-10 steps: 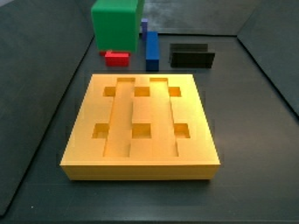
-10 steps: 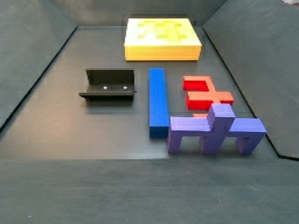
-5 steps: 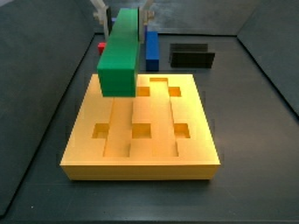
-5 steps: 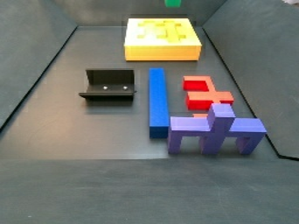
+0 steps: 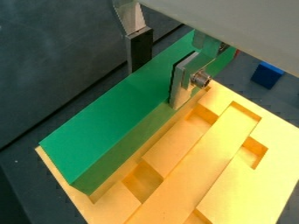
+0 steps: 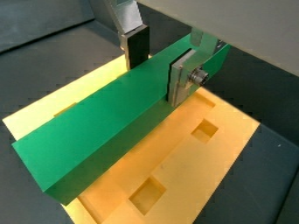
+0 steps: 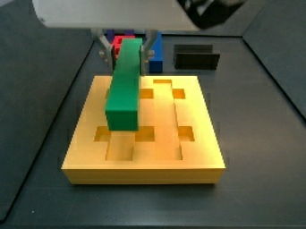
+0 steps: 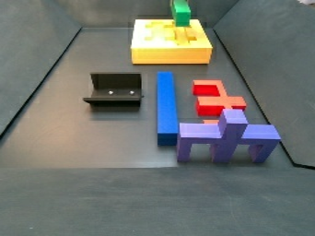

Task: Pick up the green object. Move up. Move to above the board. Insert the green object.
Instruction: Insert the green object.

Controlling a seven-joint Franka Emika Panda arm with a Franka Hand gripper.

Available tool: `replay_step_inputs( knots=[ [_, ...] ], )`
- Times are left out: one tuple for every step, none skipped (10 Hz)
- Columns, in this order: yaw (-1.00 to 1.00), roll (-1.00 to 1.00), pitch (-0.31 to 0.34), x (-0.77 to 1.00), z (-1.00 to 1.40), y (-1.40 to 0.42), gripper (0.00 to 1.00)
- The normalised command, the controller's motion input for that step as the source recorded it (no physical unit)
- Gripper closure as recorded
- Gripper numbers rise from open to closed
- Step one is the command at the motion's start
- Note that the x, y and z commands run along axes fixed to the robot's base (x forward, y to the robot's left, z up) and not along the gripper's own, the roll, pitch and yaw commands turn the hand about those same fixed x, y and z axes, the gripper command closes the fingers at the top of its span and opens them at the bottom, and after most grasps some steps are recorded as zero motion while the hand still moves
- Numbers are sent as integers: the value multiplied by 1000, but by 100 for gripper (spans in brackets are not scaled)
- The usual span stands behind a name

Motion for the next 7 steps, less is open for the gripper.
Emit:
replay_step_inputs(
  knots=[
    [83,249,-40,0,-554,-89,100],
    [74,261,-10,0,-491,-80,100],
    [74,203,0,0,-409,-51,100],
    [60,106,0,-34,-349,-20,100],
    [40,47,-3,-63,-314,-17,100],
    [40,24,-1,-26,-260,-34,100],
    [51,7,-1,-20,-220,-23,100]
  ],
)
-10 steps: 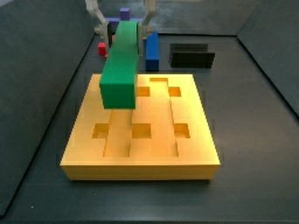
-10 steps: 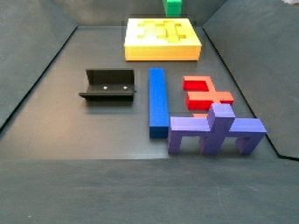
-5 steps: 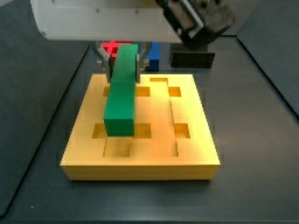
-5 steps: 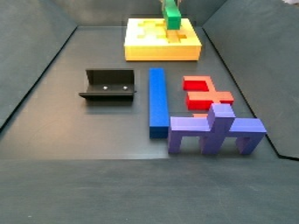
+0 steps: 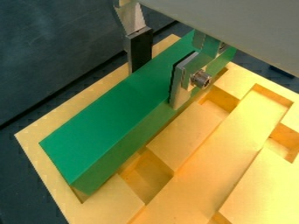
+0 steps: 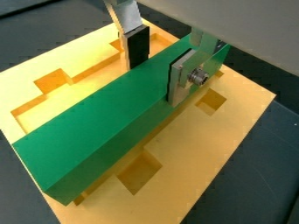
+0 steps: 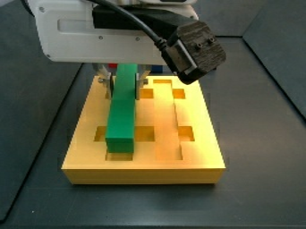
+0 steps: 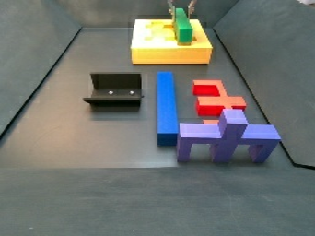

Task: Pick up the green object. Move up. Move to above the board. Insert the green object.
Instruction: Insert the green object.

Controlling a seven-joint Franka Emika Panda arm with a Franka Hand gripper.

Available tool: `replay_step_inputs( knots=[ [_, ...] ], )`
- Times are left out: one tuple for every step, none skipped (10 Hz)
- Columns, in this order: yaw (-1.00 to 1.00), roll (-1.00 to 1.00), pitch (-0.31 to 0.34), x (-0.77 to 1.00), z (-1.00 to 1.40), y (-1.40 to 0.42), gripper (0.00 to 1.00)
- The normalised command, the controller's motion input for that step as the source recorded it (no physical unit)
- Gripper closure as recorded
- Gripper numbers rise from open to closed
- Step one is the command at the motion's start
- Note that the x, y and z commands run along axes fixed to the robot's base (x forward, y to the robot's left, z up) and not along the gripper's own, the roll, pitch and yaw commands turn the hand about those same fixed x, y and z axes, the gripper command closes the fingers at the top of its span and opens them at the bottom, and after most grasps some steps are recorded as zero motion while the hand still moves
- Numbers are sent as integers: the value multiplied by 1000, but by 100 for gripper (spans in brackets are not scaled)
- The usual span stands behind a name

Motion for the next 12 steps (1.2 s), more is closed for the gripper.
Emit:
replay_step_inputs(
  knots=[
    [49,0,-6,-9,-194,-43,100],
    [3,0,-9,0,-171,-89,100],
    [0,0,0,3,-129,-131,100],
    [0,0,0,0,-120,-94,100],
    [0,0,0,0,-126,-74,100],
    [0,0,0,0,-157,-77,100],
    [-11,0,-6,0,-200,-51,100],
    [0,0,-4,-9,-234,0,100],
    [0,0,-10,-9,-277,0,100],
    [0,0,-17,-9,-311,0,100],
    [14,0,-24,-3,-377,0,100],
    [9,0,-30,-9,-431,29,100]
  ],
)
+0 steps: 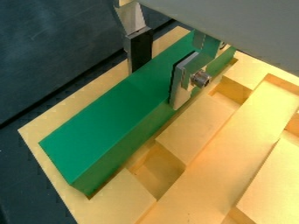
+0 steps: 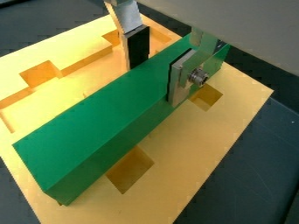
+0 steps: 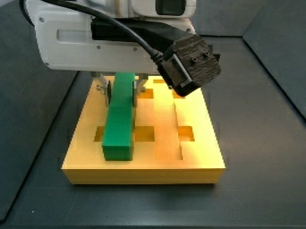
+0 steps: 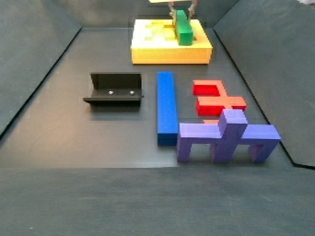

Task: Pick up the green object. Move up. Move to above the board. Insert the green object.
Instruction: Insert the green object.

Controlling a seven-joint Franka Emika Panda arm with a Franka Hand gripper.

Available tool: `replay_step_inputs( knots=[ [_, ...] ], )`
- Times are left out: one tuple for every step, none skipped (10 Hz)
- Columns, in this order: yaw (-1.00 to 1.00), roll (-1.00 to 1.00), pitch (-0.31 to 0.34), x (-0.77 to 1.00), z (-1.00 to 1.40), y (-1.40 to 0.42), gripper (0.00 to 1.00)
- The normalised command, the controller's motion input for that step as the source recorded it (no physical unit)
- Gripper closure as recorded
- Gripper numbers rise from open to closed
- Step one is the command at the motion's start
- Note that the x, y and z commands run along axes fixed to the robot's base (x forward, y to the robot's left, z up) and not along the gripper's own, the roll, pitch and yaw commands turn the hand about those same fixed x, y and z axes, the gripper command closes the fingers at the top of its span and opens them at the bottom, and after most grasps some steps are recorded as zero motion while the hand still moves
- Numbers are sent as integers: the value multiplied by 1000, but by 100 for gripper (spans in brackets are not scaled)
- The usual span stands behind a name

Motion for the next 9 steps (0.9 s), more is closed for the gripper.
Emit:
replay_step_inputs(
  knots=[
    [0,0,-37,-97,-440,0,100],
    [0,-1,-33,-109,-434,0,100],
    [0,0,-20,-103,-423,14,100],
    [0,0,-19,-80,-414,14,100],
    [6,0,-16,-60,-420,20,100],
    [34,0,-10,-26,-420,51,100],
    [31,0,-6,-40,-380,0,100],
    [0,0,0,0,-440,0,100],
    [0,0,0,143,-526,23,100]
  ],
)
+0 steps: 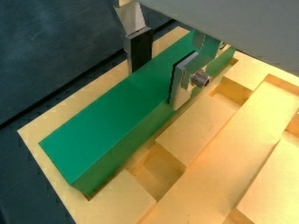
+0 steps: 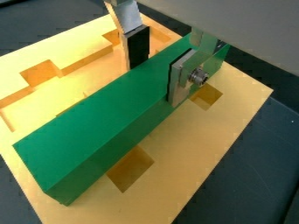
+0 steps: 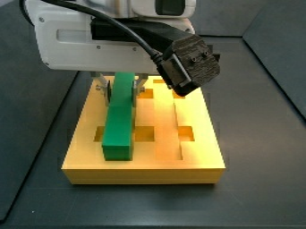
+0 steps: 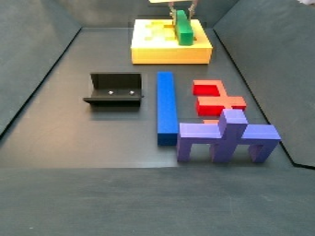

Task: Pick up the green object. Move up. Move to above the board. Insert the green object.
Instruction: Insert the green object.

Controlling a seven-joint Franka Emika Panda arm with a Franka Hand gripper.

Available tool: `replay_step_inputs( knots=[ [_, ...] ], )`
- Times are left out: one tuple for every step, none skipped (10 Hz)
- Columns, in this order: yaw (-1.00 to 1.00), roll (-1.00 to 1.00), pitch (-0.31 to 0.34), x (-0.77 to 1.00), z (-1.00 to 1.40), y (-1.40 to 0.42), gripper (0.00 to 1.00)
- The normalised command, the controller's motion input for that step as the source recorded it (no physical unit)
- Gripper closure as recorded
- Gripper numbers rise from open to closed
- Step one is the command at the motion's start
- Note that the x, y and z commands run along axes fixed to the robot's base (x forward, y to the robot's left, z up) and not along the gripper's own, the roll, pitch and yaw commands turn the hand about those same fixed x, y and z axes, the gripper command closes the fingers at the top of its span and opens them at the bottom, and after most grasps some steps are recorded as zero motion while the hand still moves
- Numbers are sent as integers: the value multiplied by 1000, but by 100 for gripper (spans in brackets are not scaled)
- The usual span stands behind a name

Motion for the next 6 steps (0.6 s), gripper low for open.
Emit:
replay_step_inputs(
  knots=[
    [0,0,0,83,-474,34,100],
    [0,0,0,14,-483,17,100],
    [0,0,0,26,-486,14,100],
    [0,0,0,0,-471,0,100],
    [0,-29,0,83,-497,0,100],
    [-26,-26,0,220,-534,0,100]
  ],
)
